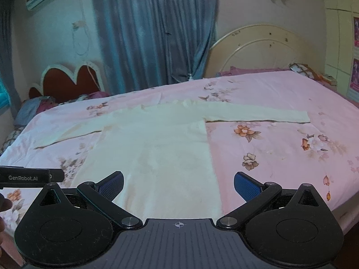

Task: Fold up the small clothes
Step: 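Move both grippers over the spread cream sweater toward its sleeves, then grasp the cream sweater's sleeve cuff with the right gripper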

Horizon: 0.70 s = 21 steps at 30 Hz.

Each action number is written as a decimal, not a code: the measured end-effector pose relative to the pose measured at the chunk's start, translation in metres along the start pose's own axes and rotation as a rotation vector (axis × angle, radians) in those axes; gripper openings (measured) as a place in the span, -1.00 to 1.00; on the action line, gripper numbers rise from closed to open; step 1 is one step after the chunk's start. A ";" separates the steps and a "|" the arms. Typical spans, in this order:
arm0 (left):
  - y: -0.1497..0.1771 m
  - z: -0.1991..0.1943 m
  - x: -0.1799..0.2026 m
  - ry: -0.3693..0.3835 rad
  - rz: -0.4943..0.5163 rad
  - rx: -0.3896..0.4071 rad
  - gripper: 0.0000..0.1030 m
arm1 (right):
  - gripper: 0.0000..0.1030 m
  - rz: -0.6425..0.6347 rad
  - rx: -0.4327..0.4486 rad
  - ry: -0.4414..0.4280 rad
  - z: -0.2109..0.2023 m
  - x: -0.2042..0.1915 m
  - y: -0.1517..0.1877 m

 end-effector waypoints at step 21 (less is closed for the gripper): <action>-0.075 0.118 -0.041 0.049 0.008 -0.043 0.99 | 1.00 0.073 -0.026 0.187 0.100 0.015 -0.050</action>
Point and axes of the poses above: each gripper's, at about its wrist camera, not at the fingertips, and z roughly the way its jaws point, x to its right, y to its underside, the point moved 8 cm from there along z, roughly the way its jaws point
